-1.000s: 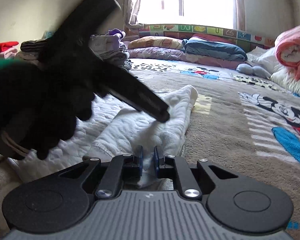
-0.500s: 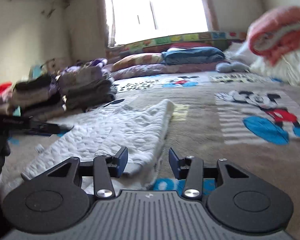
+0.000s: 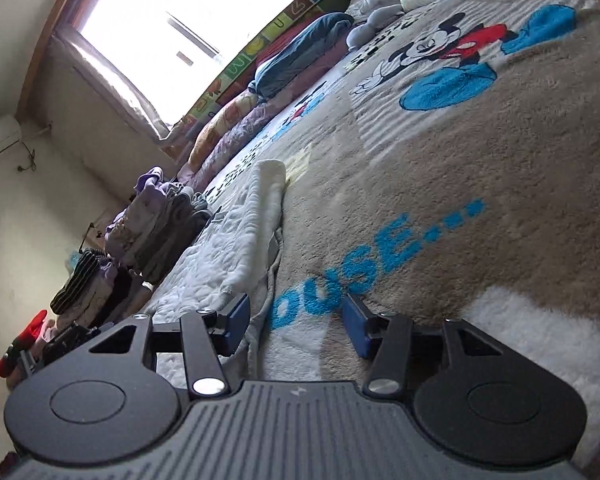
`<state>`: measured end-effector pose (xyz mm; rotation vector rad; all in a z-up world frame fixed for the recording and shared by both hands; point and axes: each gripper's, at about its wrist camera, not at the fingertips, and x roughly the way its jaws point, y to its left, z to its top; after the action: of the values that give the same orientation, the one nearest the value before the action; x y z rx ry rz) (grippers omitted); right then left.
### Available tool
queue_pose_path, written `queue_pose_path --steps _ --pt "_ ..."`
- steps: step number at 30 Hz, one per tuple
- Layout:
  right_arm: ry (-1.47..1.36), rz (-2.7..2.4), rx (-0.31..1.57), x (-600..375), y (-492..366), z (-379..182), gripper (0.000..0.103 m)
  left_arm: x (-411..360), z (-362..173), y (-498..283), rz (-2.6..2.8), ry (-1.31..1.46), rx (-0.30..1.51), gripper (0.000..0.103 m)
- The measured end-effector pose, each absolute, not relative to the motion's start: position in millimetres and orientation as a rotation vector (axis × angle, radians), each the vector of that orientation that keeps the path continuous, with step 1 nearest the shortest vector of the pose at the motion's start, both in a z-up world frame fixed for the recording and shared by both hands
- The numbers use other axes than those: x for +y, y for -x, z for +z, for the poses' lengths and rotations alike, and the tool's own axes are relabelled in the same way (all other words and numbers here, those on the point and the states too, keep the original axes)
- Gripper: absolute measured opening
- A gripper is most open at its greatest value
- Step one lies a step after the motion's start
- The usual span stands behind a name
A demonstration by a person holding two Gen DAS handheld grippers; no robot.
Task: Fold clothes
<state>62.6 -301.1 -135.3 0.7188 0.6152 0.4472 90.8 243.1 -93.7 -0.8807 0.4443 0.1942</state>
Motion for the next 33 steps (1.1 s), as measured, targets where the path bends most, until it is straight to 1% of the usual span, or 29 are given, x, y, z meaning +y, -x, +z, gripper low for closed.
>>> queue_pose_path --steps 6,7,8,9,11,13,17,23,27,33 --pt "-0.73 0.47 0.582 -299.6 -66.8 -139.8 0.053 269.9 -105.1 -111.5 0.247 0.99 0.397 0.061" --pt "-0.727 0.474 0.576 -299.5 -67.7 -140.0 0.053 274.3 -107.0 -115.0 0.256 1.009 0.388 0.056" --pt "-0.724 0.478 0.57 -299.3 -68.7 -140.2 0.053 276.8 -108.9 -118.9 0.262 1.012 0.386 0.048" --pt "-0.716 0.483 0.564 -299.0 -69.5 -140.3 0.053 277.7 -110.8 -123.2 0.266 1.005 0.389 0.043" --pt "-0.703 0.491 0.552 -297.3 -70.8 -141.3 0.052 281.5 -115.1 -129.5 0.268 1.018 0.392 0.024" --pt "-0.693 0.496 0.541 -296.1 -72.5 -141.9 0.052 282.6 -114.5 -131.2 0.258 1.025 0.385 0.009" --pt "-0.672 0.498 0.527 -293.2 -76.7 -142.7 0.051 269.7 -93.9 -132.0 0.129 0.966 0.326 0.007" --pt "-0.674 0.5 0.518 -293.9 -77.8 -144.0 0.048 209.9 -48.0 -131.9 -0.125 0.692 0.251 0.007" --pt "-0.676 0.499 0.52 -294.5 -77.9 -143.5 0.048 152.2 -38.5 -136.2 -0.242 0.444 0.28 0.007" --pt "-0.712 0.495 0.511 -297.6 -75.8 -139.9 0.049 76.4 -47.7 -139.3 -0.325 0.122 0.37 0.008"
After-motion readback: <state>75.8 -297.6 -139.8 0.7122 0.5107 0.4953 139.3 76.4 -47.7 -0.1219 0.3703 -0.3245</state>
